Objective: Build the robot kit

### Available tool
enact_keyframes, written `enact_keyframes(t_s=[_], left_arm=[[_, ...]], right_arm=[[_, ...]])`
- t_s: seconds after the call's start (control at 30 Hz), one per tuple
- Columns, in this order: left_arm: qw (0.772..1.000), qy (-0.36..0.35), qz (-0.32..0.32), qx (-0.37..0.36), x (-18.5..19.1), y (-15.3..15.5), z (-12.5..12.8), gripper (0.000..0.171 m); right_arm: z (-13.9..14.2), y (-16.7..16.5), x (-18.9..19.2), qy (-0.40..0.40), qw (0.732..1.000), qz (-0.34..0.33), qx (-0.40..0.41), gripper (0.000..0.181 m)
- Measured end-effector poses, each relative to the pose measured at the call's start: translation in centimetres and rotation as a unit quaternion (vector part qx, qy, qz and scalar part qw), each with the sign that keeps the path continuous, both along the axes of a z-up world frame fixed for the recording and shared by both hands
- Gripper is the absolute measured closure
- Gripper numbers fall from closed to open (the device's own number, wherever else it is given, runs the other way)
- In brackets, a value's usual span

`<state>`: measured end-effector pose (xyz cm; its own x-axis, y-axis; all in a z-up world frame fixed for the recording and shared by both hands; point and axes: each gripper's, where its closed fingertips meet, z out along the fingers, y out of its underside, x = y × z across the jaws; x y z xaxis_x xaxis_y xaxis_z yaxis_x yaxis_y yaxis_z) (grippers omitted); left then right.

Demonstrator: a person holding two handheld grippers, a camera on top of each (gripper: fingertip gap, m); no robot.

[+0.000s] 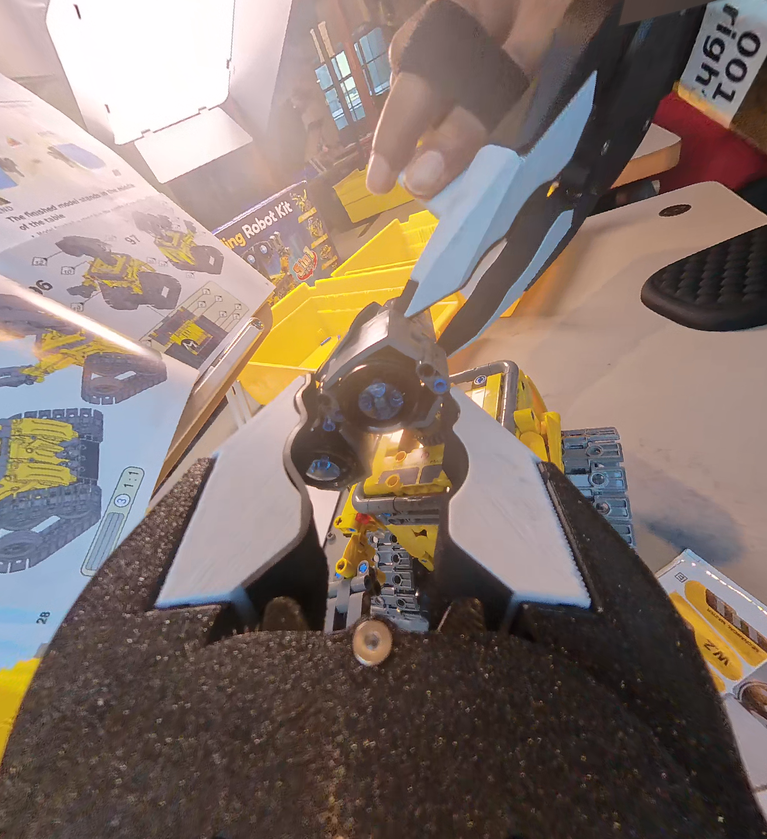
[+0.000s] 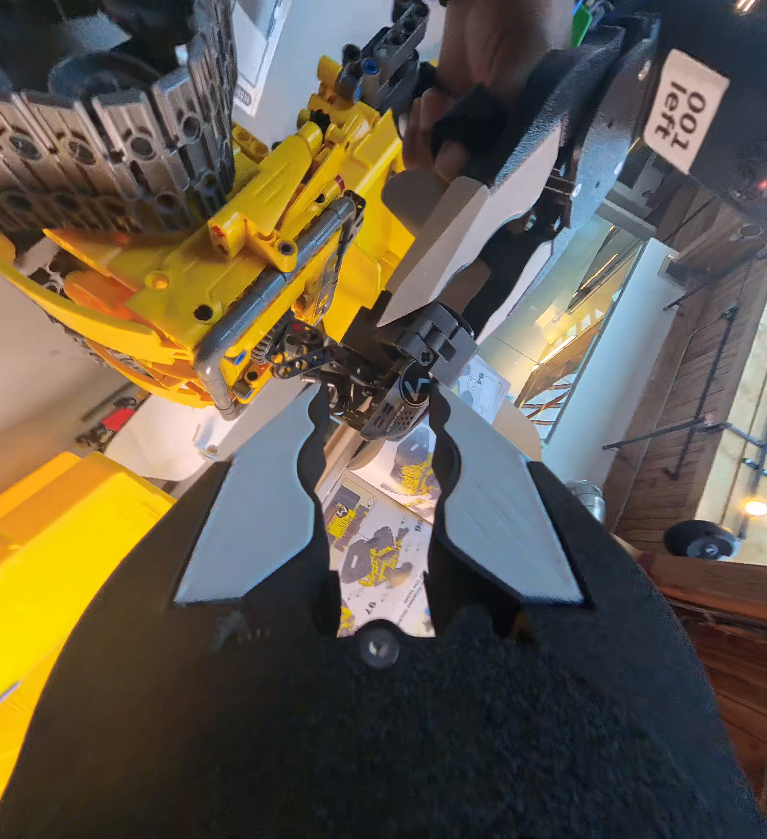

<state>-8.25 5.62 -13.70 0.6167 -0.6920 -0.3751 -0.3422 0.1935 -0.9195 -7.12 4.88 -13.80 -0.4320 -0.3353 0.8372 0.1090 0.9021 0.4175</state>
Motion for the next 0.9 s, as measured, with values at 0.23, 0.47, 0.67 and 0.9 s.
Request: enact_keyframes(t_s=[0.23,0.47,0.67,0.9], left_arm=[[0.999,-0.018,0.006,-0.03,0.0,0.2,0.0,0.117],[0.999,-0.021,0.014,-0.046,0.0,0.2,0.1,0.117],[0.998,-0.032,0.027,-0.048,-0.1,0.5,0.5,0.116],[0.999,-0.027,0.022,-0.036,-0.4,0.1,0.6,0.116]], right_arm=[[0.1,0.5,0.0,-0.002,0.996,0.003,0.092,0.138],[0.2,0.6,0.2,-0.017,0.991,-0.014,0.129,0.139],[-2.3,-2.4,1.5,-0.066,0.995,0.034,0.069,0.152],[2.9,-1.7,1.4,0.115,0.936,-0.083,-0.322,0.159]])
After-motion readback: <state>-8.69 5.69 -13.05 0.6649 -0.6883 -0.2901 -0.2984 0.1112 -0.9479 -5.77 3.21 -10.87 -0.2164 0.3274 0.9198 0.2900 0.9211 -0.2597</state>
